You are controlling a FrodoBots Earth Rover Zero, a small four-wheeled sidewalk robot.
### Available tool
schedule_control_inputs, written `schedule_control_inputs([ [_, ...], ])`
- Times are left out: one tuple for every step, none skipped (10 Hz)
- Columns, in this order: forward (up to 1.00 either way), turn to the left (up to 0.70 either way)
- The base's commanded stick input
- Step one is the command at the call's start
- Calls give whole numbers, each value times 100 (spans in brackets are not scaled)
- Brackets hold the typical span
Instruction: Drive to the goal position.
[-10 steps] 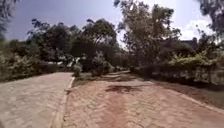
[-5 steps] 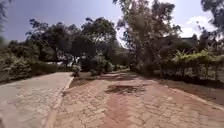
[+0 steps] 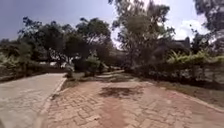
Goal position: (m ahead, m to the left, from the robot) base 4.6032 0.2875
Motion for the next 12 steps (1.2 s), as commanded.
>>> schedule_control_inputs([
  [50, 0],
  [50, 0],
  [50, 0],
  [50, 0],
  [50, 0],
  [50, 0],
  [50, -50],
  [50, -50],
  [50, -50],
  [50, -50],
  [50, 0],
  [50, 0],
])
